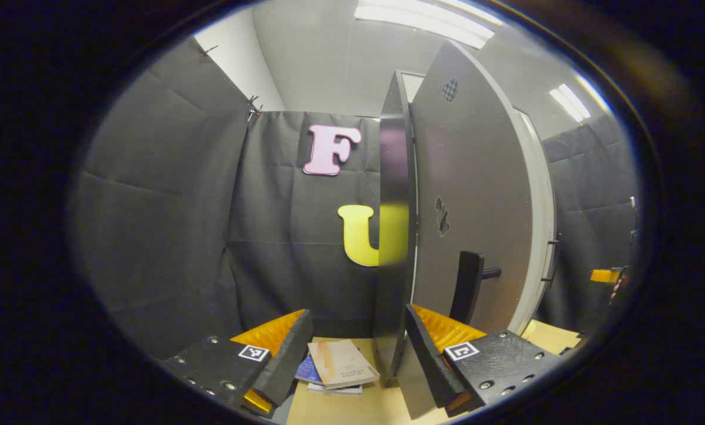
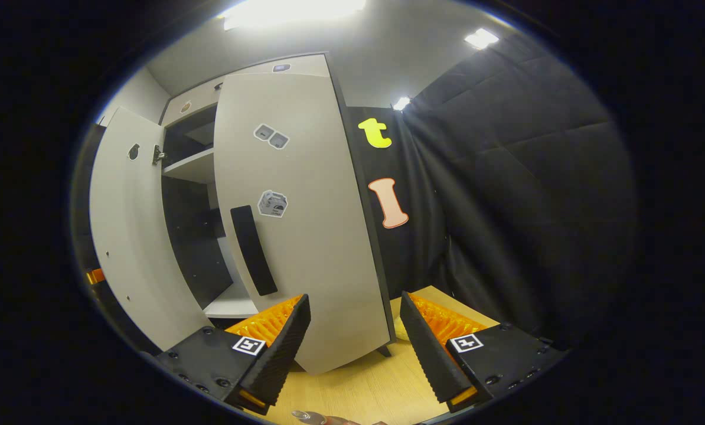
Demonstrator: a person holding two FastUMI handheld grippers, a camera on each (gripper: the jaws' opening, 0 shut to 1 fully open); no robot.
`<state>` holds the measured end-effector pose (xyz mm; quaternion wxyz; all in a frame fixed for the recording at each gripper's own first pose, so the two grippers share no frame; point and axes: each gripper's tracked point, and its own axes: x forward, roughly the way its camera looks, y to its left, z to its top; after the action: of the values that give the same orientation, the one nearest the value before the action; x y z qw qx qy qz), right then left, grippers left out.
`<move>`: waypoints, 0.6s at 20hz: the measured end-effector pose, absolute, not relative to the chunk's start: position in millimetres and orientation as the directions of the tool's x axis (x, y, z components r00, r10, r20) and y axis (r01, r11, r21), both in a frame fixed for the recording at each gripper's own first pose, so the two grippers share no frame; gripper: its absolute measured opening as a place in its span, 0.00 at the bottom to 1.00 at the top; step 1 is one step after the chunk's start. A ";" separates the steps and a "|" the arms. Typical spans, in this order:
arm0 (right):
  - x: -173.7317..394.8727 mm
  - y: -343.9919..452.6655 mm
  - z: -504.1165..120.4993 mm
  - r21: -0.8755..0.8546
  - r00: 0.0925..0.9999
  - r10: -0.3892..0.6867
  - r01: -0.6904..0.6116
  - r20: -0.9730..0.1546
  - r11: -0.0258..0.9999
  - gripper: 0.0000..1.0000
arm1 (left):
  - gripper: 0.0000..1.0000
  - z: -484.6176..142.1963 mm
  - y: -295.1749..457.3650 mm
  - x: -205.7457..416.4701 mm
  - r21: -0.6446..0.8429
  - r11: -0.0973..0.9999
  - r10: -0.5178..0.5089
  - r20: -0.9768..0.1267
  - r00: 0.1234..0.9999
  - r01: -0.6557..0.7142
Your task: Grasp the bottle in the cabinet with the left hand and place it on the coaster, then close the right door with the right hand and the left door with the left hand.
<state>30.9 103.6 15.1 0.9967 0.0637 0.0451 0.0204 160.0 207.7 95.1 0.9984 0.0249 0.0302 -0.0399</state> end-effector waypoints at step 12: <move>20.9 86.9 -6.6 0.126 0.990 -0.012 0.030 -0.143 0.992 0.98 | 0.90 93.1 169.5 180.6 0.087 0.983 -0.157 -0.083 0.984 0.164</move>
<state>20.9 86.9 -6.6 0.9953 0.0643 0.0710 -0.0104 180.6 169.5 93.1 0.9949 0.0470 0.0380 -0.0805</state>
